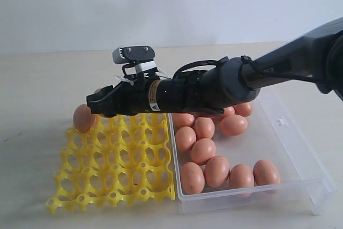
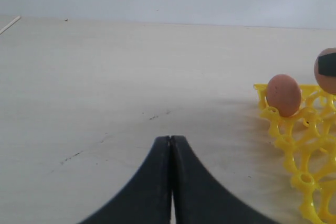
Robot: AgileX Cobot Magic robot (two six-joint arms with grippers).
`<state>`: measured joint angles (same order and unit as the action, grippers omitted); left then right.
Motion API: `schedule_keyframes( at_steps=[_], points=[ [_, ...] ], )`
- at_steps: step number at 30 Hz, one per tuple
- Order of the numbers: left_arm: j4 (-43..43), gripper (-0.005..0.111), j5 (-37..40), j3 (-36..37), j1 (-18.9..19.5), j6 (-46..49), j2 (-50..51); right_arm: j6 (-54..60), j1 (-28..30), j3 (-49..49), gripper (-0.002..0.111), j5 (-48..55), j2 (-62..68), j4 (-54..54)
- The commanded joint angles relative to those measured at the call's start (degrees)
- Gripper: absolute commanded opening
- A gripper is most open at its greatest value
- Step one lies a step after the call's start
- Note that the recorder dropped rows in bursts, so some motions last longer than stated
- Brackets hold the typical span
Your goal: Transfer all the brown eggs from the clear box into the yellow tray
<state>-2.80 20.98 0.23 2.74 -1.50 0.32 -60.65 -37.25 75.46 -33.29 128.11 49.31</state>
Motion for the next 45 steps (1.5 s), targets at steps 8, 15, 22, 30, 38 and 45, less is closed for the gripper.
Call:
schedule_keyframes(
  at_steps=[8,15,22,30,38,45],
  points=[
    [-0.3,0.000,-0.6,-0.2,-0.3,-0.3,-0.3,-3.9,-0.1,3.3,0.053,0.4,2.6,0.9],
    [-0.3,0.000,-0.6,-0.2,-0.3,-0.3,-0.3,-3.9,0.0,3.3,0.054,0.4,2.0,0.9],
    [-0.3,0.000,-0.6,-0.2,-0.3,-0.3,-0.3,-6.0,0.6,2.9,0.047,7.1,-6.1,2.9],
    [-0.3,0.000,-0.6,-0.2,-0.3,-0.3,-0.3,16.8,2.4,-6.8,0.008,48.1,-25.6,-11.8],
    [-0.3,0.000,-0.6,-0.2,-0.3,-0.3,-0.3,65.7,8.8,-13.7,0.004,65.5,-33.4,-33.7],
    [-0.3,0.000,-0.6,-0.2,-0.3,-0.3,-0.3,104.4,11.1,-17.2,0.036,70.8,-33.4,-53.0]
  ],
)
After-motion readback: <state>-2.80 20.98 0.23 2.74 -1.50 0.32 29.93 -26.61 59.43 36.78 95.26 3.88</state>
